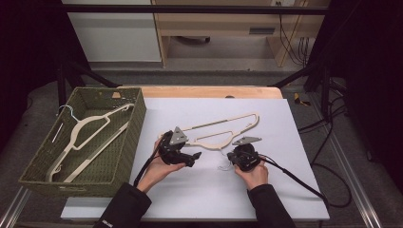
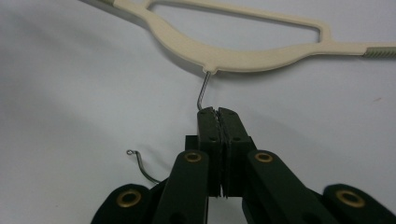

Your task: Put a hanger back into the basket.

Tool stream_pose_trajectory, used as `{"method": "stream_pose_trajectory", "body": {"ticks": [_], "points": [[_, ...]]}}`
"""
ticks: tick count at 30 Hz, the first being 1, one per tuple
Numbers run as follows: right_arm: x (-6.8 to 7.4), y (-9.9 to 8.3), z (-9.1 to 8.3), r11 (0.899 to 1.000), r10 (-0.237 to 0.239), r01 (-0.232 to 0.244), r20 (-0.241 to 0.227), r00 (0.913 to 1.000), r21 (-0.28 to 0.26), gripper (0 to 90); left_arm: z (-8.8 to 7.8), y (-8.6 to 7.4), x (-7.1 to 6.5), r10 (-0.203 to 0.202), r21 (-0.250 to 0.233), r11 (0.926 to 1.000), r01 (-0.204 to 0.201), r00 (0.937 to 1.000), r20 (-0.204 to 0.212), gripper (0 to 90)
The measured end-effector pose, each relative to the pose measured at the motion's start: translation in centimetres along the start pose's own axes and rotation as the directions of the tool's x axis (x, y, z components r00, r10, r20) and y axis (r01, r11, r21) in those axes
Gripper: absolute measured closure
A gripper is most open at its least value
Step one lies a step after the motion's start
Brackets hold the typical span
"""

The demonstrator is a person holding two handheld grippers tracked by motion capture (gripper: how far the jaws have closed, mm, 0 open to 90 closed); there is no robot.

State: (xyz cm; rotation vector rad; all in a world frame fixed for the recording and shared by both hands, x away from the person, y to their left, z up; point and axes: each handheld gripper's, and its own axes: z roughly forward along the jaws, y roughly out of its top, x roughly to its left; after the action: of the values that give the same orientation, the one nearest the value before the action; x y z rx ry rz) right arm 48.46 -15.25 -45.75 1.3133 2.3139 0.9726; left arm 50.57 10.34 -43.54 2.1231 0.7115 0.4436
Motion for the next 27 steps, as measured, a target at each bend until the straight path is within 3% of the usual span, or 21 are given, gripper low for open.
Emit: {"method": "stream_pose_trajectory", "body": {"ticks": [6,12,15,23,25,27], "points": [[-0.2,0.4,-0.7,1.0,0.0,-0.001,-0.009,1.0,-0.012,89.7,3.1,0.8,-0.3,0.052,0.054,0.9972,-0.052,0.9986,0.003,16.9],[-0.1,0.3,-0.6,1.0,-0.001,0.001,-0.01,0.9999,-0.008,89.6,5.6,1.1,-1.0,0.14,0.095,0.9858,-0.139,0.9902,-0.003,20.5],[-0.2,0.3,-0.7,1.0,0.0,0.0,-0.018,0.9998,-0.013,89.7,6.3,1.0,-1.1,0.16,0.09,0.9831,-0.159,0.9871,0.001,24.4],[-0.3,0.6,-1.3,1.0,0.012,-0.013,-0.027,0.9996,-0.027,89.7,8.0,0.8,-1.3,0.234,0.114,0.9661,-0.232,0.9723,-0.004,38.6],[-0.2,0.6,-1.4,0.999,0.016,-0.017,-0.028,0.9995,-0.029,89.7,8.1,0.9,-1.2,0.234,0.106,0.9669,-0.232,0.9721,-0.009,44.0],[-0.2,0.6,-1.4,0.999,0.023,-0.024,-0.027,0.9994,-0.036,89.6,8.1,1.1,-1.2,0.255,0.113,0.9606,-0.254,0.967,0.007,46.6]]}}
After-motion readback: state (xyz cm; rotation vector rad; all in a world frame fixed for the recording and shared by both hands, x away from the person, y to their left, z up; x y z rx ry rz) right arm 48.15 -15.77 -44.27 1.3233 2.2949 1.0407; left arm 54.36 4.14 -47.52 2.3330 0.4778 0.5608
